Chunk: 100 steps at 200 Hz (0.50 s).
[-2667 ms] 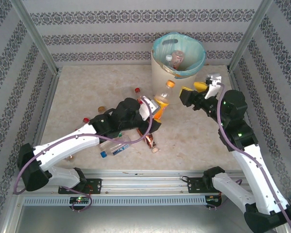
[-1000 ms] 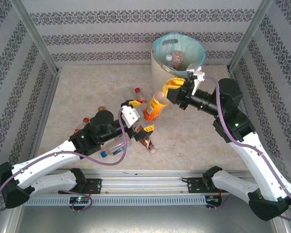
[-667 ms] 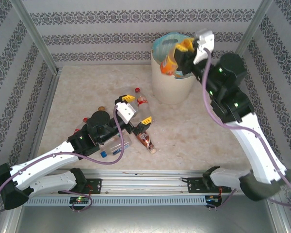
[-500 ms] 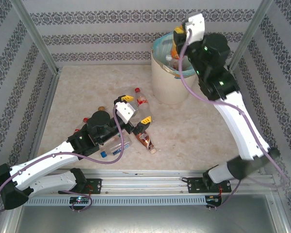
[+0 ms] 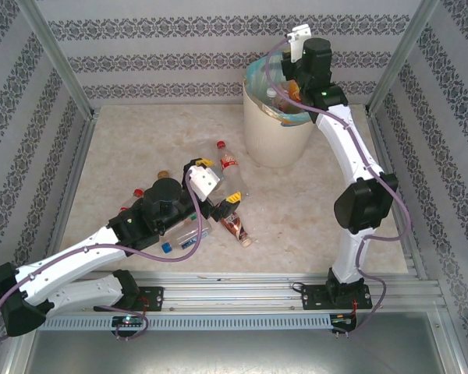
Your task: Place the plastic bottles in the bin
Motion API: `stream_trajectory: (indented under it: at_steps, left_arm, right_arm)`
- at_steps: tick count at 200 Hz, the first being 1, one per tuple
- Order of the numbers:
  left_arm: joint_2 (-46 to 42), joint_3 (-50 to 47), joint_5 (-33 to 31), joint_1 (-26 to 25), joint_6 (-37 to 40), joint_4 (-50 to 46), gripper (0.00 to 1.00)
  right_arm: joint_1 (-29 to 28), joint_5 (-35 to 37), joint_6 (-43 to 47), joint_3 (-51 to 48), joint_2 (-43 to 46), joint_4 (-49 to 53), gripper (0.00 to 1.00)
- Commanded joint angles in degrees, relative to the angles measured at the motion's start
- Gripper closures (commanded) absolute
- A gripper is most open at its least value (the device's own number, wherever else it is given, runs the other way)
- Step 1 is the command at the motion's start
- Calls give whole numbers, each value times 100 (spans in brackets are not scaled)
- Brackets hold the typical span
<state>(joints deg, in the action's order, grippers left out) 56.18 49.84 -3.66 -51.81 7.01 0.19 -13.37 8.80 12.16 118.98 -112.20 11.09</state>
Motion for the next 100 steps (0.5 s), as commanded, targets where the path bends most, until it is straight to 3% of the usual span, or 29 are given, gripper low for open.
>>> stream_trajectory:
  at_steps: [1, 100]
  left_arm:
    - [11, 181, 36, -66, -59, -81, 0]
    - [118, 103, 6, -65, -138, 16, 0]
  right_arm:
    - [89, -317, -62, 273, -272, -69, 100]
    - [417, -482, -665, -828, -475, -223, 96]
